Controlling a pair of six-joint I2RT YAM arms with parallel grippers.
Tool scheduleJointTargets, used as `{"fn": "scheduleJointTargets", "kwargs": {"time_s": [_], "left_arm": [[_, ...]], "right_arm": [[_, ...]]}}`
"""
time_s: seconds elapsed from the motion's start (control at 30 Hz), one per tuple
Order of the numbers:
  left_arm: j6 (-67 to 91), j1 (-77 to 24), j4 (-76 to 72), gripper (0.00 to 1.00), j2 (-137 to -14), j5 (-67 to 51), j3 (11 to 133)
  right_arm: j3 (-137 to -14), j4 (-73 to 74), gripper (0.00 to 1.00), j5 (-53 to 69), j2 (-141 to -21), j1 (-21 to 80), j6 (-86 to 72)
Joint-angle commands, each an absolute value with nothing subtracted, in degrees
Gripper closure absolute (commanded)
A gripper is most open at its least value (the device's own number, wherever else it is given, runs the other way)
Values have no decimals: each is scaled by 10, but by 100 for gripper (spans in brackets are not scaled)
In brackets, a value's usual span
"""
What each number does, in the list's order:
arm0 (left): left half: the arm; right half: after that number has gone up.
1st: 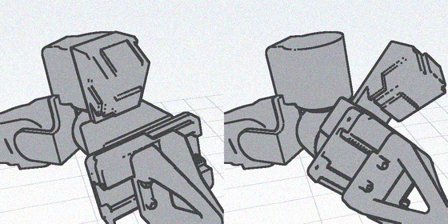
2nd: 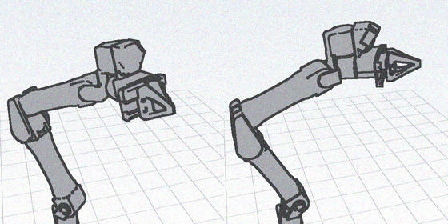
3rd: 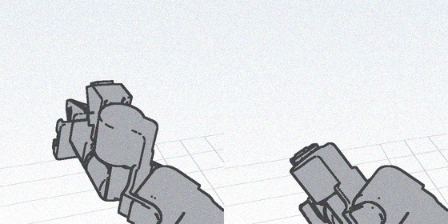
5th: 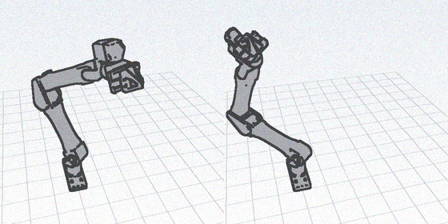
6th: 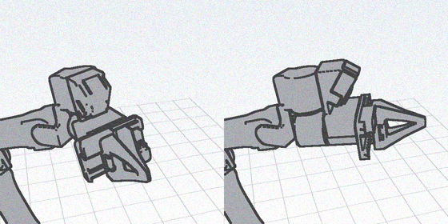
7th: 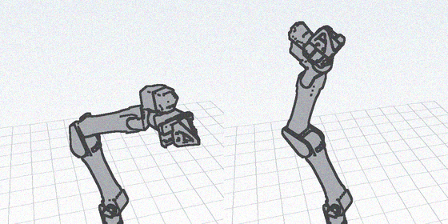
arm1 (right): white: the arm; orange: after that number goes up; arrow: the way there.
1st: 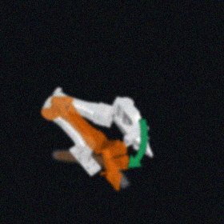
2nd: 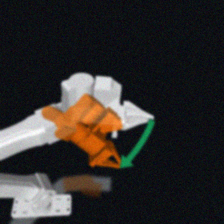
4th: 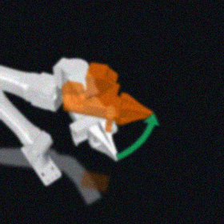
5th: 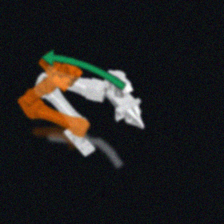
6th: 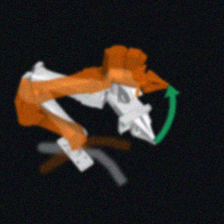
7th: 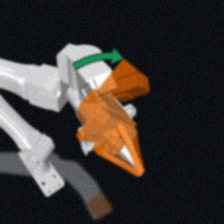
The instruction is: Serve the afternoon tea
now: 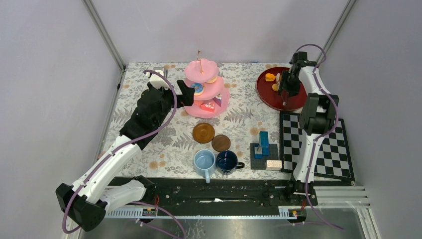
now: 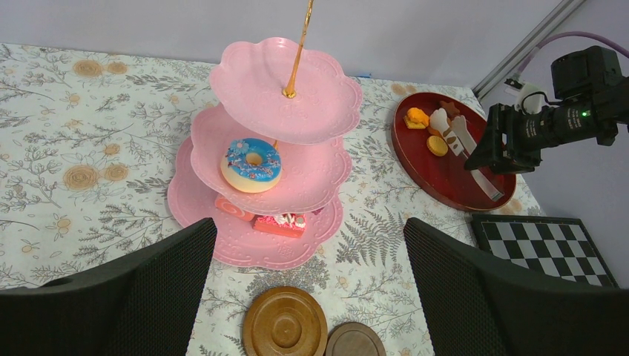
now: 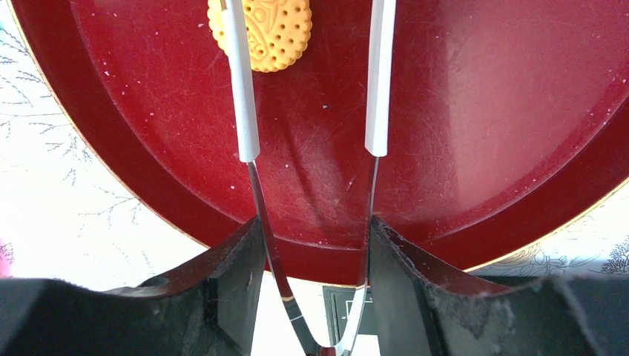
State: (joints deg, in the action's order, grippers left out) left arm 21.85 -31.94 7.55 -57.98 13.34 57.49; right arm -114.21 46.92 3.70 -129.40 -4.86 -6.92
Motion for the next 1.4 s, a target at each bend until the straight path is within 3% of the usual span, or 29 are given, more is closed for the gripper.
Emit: {"fn": "scheduleJointTargets", "kwargs": {"time_s": [0.0,0.23,0.5,0.73,1.03,1.37], "left_arm": [[211,-320,58,1,-573,138,579],[212,-320,55,1,-566,138,577],[213,-320,54,1,-563,137,577],[213,-319,54,1,-561,135,578],[214,-311,57,1,-562,133,580],[213,-306,59,1,-565,135,582]], "right_arm": [[-1131,476,61,24,-1240,-46,-69],[-1048,436,69,3,-1161,-46,-76],[-970,426,72,-8,-1081,-47,-85],[-870,382,75,116,-965,-36,-121],[-829,387,74,142,-867,124,-147],[-859,386,74,134,-908,268,-174]]}}
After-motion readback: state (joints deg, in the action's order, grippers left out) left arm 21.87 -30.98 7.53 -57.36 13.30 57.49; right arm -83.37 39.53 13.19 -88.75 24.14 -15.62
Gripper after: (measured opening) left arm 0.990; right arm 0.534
